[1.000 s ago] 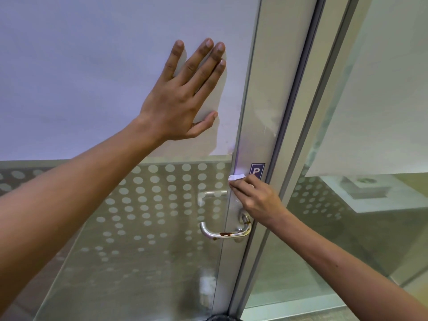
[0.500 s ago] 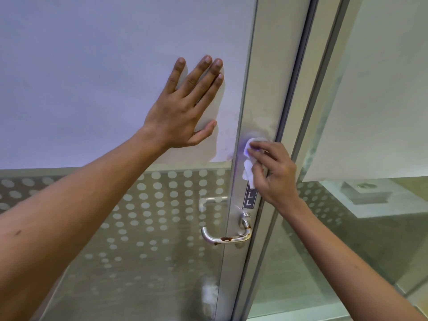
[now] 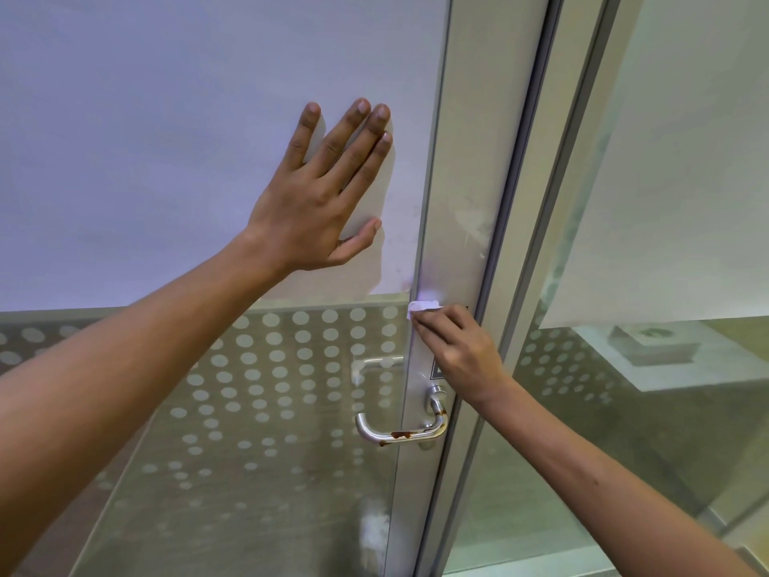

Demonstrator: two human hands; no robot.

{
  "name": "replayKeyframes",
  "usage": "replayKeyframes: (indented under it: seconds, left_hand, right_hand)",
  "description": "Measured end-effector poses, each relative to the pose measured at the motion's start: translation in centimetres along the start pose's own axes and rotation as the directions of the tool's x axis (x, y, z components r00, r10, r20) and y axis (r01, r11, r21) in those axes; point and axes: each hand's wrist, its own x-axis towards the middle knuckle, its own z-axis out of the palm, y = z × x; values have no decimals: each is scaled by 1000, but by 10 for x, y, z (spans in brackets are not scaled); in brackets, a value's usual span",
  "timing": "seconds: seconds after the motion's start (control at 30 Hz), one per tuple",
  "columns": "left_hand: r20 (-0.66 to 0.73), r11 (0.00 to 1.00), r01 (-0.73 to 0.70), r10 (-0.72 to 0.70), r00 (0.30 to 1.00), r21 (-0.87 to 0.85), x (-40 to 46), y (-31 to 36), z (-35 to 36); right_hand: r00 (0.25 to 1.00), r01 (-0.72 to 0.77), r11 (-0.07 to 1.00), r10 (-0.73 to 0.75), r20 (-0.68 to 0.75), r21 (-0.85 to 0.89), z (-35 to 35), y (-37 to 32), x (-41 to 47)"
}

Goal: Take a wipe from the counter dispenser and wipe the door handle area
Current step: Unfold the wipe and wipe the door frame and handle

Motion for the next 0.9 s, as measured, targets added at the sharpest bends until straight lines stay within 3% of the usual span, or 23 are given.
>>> replayKeyframes:
  seconds: [0.27,0.33,0.43,0.5,0.53,0.57,0.6,0.67,0.7,0.77,0.83,0.9]
  left_hand:
    - [9,1000,-2,2,1000,-1,-1,-1,0]
    - [14,1000,-1,1,1000,-9,-1,-1,-1]
    - [20,1000,-4,4,1000,-9,-1,-1,-2]
    - [17,1000,-5,6,1000,-4,-1,0,-2]
    - [18,1000,-6,6,1000,-4,-1,0,-2]
    - [21,1000,-8,8,1000,-3,-1,0,-2]
    - [25,1000,-8,9,1000,-2,-1,0,-2]
    - [31,1000,-9,9,999,-4,-1,0,-2]
    - [33,1000,-9,9,999,-6,-1,0,-3]
    - [36,1000,-11,12,999,-10,0,0,-3]
    - [42,1000,-15,15,999,-10,0,0,-4]
    - [43,1000,-12,12,999,-10,0,0,-4]
  right_hand:
    - [982,91,995,-98,160,49,9,-8,-34]
    - [961,80,992,-103,258,97,8,-11,-40]
    - [891,12,978,-105,441,208,4,-12,-47]
    - [905,-124,940,-26,426,319,-4,-10,-47]
    - [913,-259,888,97,396,380,-12,-11,-45]
    - [892,-423,789,277,357,445,-20,-12,-44]
    - [808,-588,626,479,343,512,-29,-13,-42]
    - [511,-759,128,725,462,638,-42,-15,-41]
    - [386,-722,-132,737,554,679,-46,-14,-42]
    - [228,-535,-533,656,720,656,-51,-11,-46]
    - [164,-388,-721,559,813,574,-59,-11,-46]
    - [159,-323,-781,511,844,534,-66,-14,-46]
